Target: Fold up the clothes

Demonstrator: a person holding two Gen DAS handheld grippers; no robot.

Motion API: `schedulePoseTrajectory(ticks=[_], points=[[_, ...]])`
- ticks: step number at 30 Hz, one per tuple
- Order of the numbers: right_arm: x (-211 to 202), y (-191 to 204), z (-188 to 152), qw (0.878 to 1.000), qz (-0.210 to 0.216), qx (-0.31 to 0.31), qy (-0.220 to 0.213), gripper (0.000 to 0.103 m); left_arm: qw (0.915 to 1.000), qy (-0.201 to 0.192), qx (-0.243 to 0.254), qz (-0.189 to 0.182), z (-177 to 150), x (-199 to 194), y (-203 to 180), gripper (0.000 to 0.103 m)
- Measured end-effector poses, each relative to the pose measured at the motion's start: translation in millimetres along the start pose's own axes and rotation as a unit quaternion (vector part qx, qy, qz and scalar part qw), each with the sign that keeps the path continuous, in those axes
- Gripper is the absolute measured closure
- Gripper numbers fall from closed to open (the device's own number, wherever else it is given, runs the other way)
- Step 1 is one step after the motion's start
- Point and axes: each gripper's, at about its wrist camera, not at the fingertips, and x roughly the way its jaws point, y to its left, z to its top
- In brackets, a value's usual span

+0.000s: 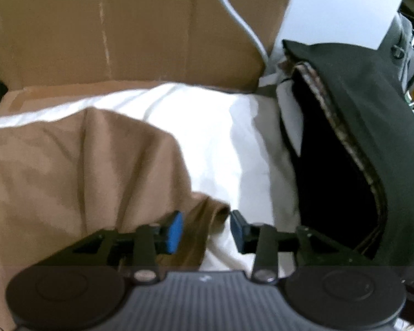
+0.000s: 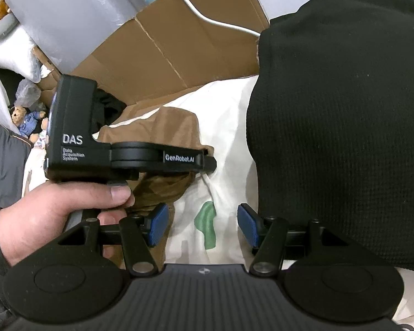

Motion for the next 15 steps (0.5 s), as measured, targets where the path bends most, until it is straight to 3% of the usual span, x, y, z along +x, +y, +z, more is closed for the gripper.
schedulePoseTrajectory(ticks=[3,10,12,13,15], points=[[2,0,0,1.000,0.000,0.002,0.002,0.043,0.9996,0.006,0.023,0.012,5,8,-12,0.059],[3,0,1,1.000,0.005,0.007,0.002,0.043,0.9981,0.040,0.024,0.041,8,26,-17,0.059],[5,2,1,1.000,0.005,0.005,0.002,0.043,0.9977,0.045,0.028,0.043,10,25,-18,0.073],[6,3,2,1.000,0.005,0.004,0.003,0.043,0.9974,0.049,0.028,0.045,12,24,-16,0.095],[8,5,2,1.000,0.005,0.002,0.004,0.043,0.9976,0.051,0.019,0.041,17,17,-10,0.098]])
